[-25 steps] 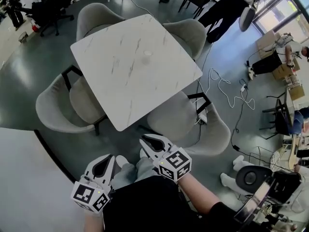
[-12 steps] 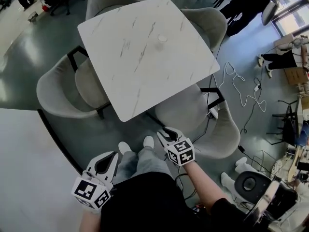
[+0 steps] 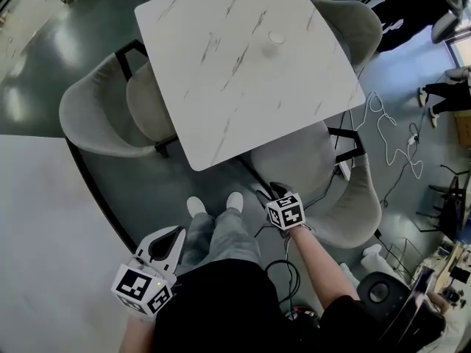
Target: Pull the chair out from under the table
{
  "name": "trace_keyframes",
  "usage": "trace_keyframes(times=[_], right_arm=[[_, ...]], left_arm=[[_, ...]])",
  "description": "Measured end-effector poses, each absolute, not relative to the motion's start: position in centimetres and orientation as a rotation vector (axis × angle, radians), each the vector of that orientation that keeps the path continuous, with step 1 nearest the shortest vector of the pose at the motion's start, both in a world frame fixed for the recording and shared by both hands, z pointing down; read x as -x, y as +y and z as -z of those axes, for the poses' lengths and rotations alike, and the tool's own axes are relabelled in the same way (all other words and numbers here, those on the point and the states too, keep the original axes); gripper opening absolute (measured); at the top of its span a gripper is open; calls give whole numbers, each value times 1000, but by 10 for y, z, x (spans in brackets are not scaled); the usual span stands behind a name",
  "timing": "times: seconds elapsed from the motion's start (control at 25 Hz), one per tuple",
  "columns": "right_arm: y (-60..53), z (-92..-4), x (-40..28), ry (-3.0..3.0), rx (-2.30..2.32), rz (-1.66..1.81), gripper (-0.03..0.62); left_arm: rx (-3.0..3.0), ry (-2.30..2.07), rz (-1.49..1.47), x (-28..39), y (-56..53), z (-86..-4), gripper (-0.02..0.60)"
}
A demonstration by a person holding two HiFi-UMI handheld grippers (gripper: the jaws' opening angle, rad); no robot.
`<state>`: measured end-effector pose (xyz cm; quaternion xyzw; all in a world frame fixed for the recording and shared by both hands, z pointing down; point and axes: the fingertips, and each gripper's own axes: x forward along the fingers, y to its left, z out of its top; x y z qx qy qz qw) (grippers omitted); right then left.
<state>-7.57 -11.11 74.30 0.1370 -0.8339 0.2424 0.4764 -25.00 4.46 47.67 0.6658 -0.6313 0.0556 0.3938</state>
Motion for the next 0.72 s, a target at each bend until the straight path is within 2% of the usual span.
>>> trace_keyframes(times=[0.36,0.72], right_arm=[[-115,-831,36,-1837,-282,-612,219],[-108,-870,29,-1776,-204,-595,218]], left_arm=[[-1603,-1593,-176,243,58,-502,5],[-1579,-1558,-207,229,64,-514,5]])
